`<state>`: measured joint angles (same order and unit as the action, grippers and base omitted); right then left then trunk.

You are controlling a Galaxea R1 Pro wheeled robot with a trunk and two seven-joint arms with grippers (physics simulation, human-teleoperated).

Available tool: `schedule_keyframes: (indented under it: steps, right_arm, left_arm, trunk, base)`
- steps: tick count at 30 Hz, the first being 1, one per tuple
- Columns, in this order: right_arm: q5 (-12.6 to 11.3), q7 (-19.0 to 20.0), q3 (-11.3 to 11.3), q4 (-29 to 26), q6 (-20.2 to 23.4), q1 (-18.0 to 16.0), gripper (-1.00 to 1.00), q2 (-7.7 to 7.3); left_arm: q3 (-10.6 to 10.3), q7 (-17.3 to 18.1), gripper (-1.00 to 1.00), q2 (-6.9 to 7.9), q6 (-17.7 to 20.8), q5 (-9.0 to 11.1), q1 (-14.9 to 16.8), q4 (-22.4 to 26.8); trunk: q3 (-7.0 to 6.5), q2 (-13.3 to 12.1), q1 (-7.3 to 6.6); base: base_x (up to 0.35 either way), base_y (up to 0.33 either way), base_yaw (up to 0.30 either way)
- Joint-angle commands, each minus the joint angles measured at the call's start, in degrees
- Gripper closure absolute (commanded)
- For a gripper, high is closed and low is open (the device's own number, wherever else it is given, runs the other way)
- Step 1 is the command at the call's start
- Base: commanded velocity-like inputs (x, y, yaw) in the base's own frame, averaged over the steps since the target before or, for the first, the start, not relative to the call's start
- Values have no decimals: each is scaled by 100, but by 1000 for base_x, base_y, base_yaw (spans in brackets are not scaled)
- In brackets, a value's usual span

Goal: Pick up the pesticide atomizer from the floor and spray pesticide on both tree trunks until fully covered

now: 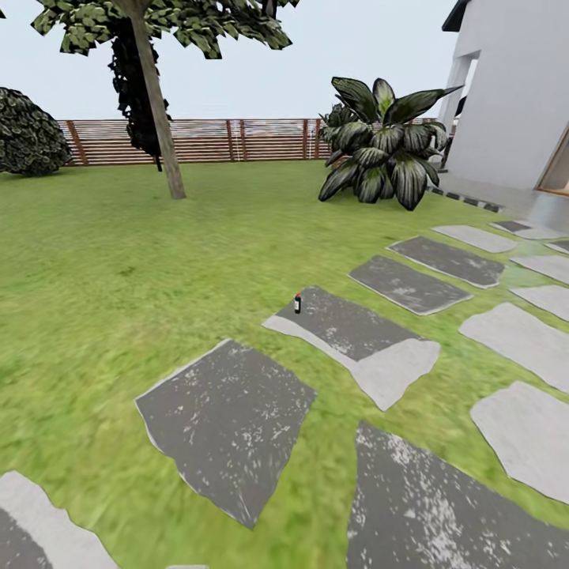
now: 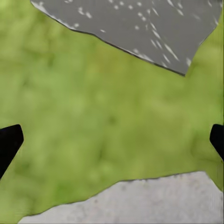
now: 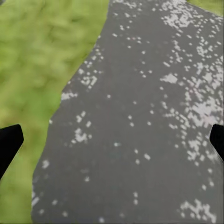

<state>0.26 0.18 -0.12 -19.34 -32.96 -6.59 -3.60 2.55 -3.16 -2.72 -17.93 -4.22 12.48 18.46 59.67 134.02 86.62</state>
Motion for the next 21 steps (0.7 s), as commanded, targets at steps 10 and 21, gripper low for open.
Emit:
schedule_keyframes:
  steps: [10, 21]
  right_arm:
    - [0, 0, -5, 0, -3, 0, -100, 0]
    - [0, 0, -6, -8, -4, 0, -100, 0]
  left_arm:
    - [0, 0, -100, 0, 0, 0, 0, 0]
    - [0, 0, -100, 0, 0, 3, 0, 0]
  trunk:
    - [0, 0, 0]
    - [0, 0, 0]
  base:
    - [335, 0, 0]
    - [335, 27, 0]
